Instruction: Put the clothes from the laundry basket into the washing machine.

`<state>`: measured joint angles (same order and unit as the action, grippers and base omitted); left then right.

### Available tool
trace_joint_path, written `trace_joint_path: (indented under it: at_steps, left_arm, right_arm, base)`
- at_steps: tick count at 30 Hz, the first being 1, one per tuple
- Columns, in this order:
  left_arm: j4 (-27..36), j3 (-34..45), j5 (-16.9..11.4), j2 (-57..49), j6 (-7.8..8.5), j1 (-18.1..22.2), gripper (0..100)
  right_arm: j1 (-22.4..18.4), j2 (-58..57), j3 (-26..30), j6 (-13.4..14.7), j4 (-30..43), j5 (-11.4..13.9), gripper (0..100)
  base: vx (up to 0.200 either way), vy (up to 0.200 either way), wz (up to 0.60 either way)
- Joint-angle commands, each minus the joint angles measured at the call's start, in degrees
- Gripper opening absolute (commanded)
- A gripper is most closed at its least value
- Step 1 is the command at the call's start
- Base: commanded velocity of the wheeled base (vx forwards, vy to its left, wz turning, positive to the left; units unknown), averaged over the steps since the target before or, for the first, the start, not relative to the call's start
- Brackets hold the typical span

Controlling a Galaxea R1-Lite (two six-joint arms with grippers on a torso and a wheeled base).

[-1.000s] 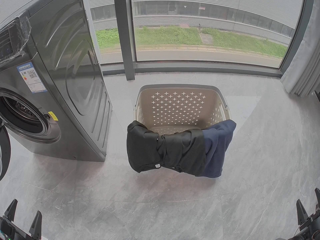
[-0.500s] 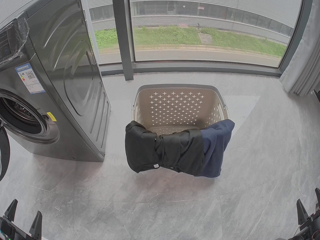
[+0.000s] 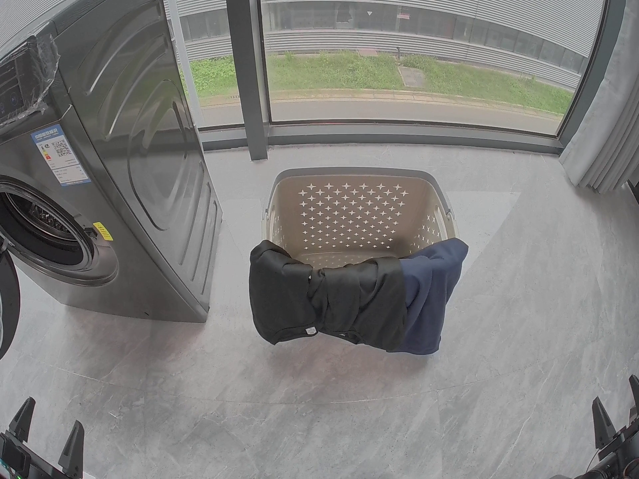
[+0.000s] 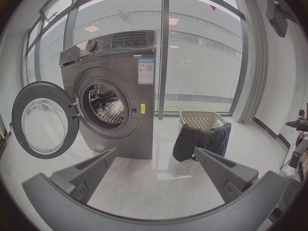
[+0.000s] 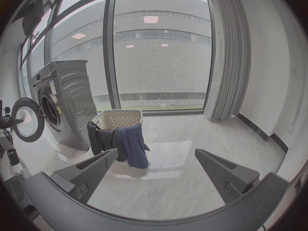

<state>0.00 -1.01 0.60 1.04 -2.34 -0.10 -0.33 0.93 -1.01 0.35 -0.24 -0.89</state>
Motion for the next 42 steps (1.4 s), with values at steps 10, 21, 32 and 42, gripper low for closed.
trace_joint_path:
  at_steps: [10, 21, 32, 42]
  left_arm:
    - [0.00, 0.92, 0.02, -0.51, -0.03, 0.01, 100]
    - [0.00, 0.92, 0.02, -0.51, -0.03, 0.01, 100]
    - [0.00, 0.92, 0.11, -0.51, -0.12, 0.01, 100]
    - [0.00, 0.92, 0.11, -0.51, -0.12, 0.01, 100]
  right_arm:
    - [-0.02, -0.40, 1.01, 0.00, -0.02, 0.01, 100]
    - [-0.02, -0.40, 1.01, 0.00, -0.02, 0.01, 100]
    - [-0.02, -0.40, 1.01, 0.00, -0.02, 0.01, 100]
    - [0.07, -0.40, 1.01, 0.00, -0.02, 0.01, 100]
  base:
    - [0.000, 0.000, 0.00]
    - [0.000, 0.000, 0.00]
    - [0.000, 0.000, 0.00]
    - [0.000, 0.000, 0.00]
